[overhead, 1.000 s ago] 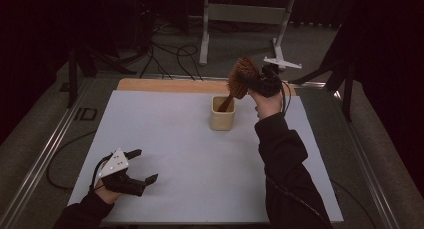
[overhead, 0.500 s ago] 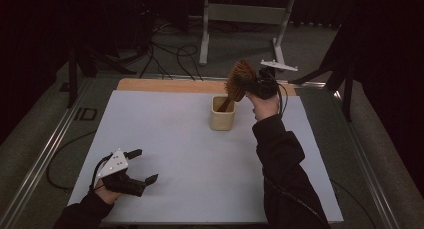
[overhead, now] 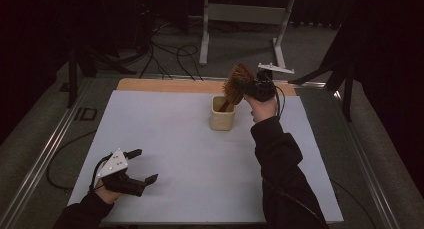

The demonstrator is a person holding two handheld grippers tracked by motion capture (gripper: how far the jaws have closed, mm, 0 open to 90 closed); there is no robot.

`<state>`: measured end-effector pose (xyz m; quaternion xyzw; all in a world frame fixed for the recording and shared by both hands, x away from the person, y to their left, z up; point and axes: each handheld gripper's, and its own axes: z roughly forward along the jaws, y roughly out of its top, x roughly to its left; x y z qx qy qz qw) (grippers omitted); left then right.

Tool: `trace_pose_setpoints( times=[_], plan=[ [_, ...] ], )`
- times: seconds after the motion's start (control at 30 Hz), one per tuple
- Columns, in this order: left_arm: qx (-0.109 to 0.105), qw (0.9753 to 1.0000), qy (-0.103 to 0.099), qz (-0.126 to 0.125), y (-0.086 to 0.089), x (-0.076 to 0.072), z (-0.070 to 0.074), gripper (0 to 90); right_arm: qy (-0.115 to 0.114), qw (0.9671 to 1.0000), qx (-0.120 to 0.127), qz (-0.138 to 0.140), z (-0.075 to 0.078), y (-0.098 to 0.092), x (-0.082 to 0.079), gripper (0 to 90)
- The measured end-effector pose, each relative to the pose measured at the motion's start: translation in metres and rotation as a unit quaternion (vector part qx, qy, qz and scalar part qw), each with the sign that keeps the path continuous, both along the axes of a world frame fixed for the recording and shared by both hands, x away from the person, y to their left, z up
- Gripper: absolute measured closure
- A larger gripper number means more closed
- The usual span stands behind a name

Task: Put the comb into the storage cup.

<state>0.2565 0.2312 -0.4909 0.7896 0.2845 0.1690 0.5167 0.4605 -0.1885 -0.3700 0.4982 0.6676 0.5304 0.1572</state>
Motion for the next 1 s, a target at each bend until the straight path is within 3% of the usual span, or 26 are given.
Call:
trace_pose_setpoints(
  times=[1.0],
  plan=[
    [-0.003, 1.0, -0.005, 0.001, 0.001, 0.0, 0.0, 0.1, 0.022, 0.9996, 0.009, 0.013, -0.021, 0.003, 0.002, 51.3]
  ],
)
